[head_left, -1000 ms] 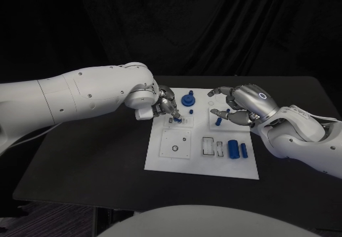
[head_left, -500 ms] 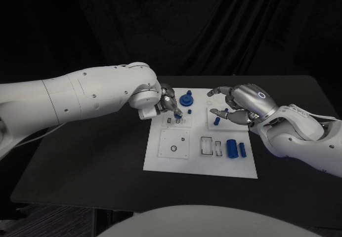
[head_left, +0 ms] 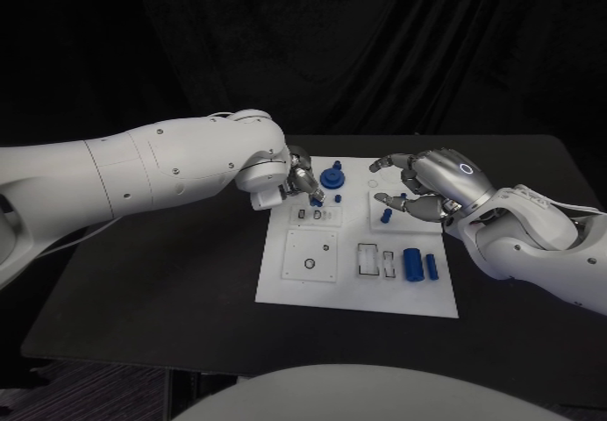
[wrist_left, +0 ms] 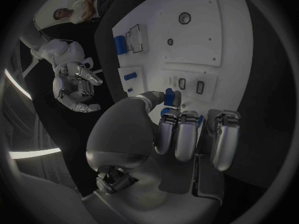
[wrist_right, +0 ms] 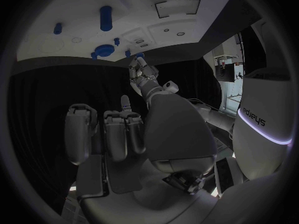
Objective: Assemble the parts on the task board
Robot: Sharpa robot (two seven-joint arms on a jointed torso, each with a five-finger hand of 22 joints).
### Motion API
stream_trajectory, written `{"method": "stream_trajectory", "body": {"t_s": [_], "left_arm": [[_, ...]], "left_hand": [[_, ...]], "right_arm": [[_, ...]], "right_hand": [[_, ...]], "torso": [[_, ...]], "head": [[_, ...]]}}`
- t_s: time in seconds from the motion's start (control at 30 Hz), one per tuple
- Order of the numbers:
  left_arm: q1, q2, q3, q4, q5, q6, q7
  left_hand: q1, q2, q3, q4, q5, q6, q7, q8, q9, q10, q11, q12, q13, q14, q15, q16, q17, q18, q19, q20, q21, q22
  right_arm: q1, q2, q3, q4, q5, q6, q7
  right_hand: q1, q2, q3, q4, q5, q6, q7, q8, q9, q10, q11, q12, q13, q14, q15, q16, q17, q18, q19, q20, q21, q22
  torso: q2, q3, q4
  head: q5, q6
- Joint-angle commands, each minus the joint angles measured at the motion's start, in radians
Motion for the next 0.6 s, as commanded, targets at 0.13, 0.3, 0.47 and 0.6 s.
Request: {"method": "stream_trajectory", "body": {"t_s": [0.13,0.3,0.47,0.6], "left_arm": [[-0.002,0.006,0.001,-0.010,-0.029,0.022,-0.010],[-0.003,0.008,0.001,-0.018,-0.030,0.029,-0.012],[-0.007,0.012,0.001,-0.024,-0.030,0.029,-0.012],[-0.013,0.013,0.001,-0.024,-0.030,0.020,-0.010]], "left_hand": [[-0.014,0.001,0.146,-0.153,0.004,0.052,-0.046,0.004,0.074,0.106,-0.009,0.003,0.263,0.106,-0.006,0.003,0.263,-0.006,0.105,-0.008,0.004,0.263],[-0.019,0.003,0.149,-0.156,0.004,0.053,-0.046,0.004,0.072,0.106,-0.009,0.003,0.263,0.106,-0.007,0.003,0.263,-0.006,0.105,-0.009,0.004,0.263],[-0.025,0.006,0.153,-0.160,0.004,0.051,-0.046,0.002,0.069,0.106,-0.010,0.003,0.263,0.106,-0.007,0.003,0.263,-0.006,0.105,-0.010,0.004,0.263],[-0.030,0.011,0.157,-0.162,0.004,0.048,-0.046,-0.001,0.065,0.106,-0.009,0.003,0.263,0.106,-0.007,0.003,0.263,-0.006,0.105,-0.010,0.004,0.263]], "right_arm": [[0.002,-0.003,0.001,0.006,-0.005,0.016,-0.028],[0.003,-0.003,0.001,0.006,-0.005,0.022,-0.031],[0.003,-0.002,0.001,0.006,-0.005,0.027,-0.033],[0.003,-0.002,0.001,0.007,-0.005,0.030,-0.033]], "right_hand": [[0.003,0.007,0.003,0.007,0.003,0.007,-0.002,0.004,-0.002,0.090,0.000,-0.008,0.248,0.103,0.003,0.001,0.261,0.008,0.015,0.000,-0.004,0.210],[0.002,0.007,0.003,0.008,0.003,0.008,-0.002,0.004,-0.005,0.085,0.000,-0.012,0.243,0.102,0.002,-0.001,0.259,0.009,0.015,0.000,-0.005,0.209],[0.002,0.007,0.003,0.008,0.003,0.009,-0.002,0.004,-0.005,0.083,-0.001,-0.013,0.241,0.102,0.002,-0.001,0.258,0.009,0.015,0.000,-0.005,0.209],[0.002,0.007,0.004,0.009,0.003,0.009,-0.002,0.004,-0.007,0.080,-0.001,-0.015,0.238,0.101,0.002,-0.003,0.256,0.009,0.014,0.000,-0.007,0.209]], "torso": [[0.000,0.0003,-0.0006],[-0.001,0.0005,0.0012],[0.000,-0.0005,0.0009],[-0.001,0.0002,0.0000]], "head": [[0.006,0.000],[0.010,0.000],[0.012,0.000],[0.014,0.000]]}}
